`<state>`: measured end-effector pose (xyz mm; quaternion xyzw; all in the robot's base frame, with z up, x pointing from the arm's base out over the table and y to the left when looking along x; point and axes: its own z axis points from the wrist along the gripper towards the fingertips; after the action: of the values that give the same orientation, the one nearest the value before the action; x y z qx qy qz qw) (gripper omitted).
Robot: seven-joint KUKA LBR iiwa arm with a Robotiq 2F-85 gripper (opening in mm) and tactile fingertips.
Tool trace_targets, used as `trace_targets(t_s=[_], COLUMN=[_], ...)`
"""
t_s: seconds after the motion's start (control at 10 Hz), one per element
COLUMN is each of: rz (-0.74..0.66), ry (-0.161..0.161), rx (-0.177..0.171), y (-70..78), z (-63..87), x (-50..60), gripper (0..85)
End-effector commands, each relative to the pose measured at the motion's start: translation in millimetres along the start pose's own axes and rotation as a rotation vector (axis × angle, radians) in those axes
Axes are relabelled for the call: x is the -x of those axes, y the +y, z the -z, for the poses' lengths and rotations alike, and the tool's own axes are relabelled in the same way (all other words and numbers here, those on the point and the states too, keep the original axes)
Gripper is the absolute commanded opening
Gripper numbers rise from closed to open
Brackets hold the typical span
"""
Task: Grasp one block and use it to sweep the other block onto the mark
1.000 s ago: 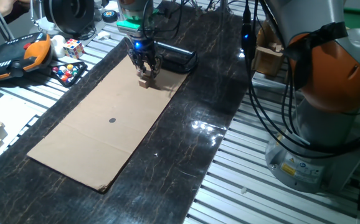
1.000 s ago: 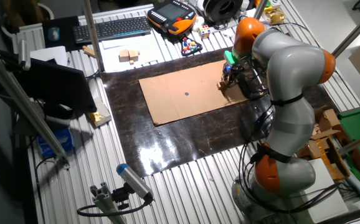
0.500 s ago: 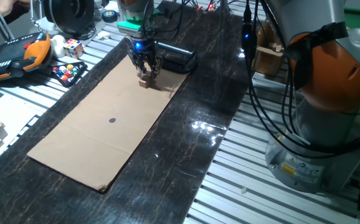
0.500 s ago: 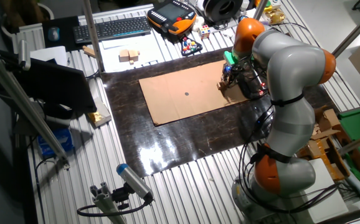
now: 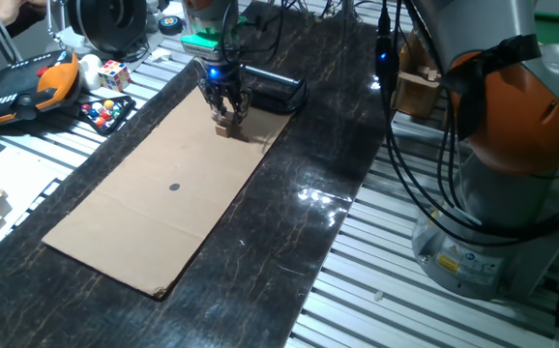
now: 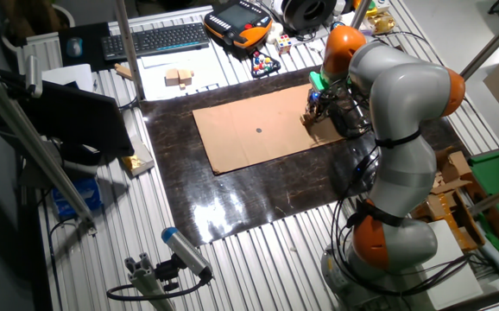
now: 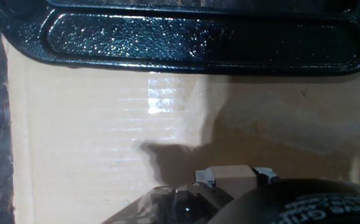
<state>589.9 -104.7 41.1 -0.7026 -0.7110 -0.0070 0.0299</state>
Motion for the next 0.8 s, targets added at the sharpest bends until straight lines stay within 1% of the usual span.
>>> trace_targets(t_s=[0.0,0.7], rz=[-0.004,-0.026], ry=[0.000,-0.001], rx=[-0.001,0.002], y=[-0.2,-1.8], z=[-0.4,-4.5], x=[-1.2,-9.5], gripper=[1.0,1.0])
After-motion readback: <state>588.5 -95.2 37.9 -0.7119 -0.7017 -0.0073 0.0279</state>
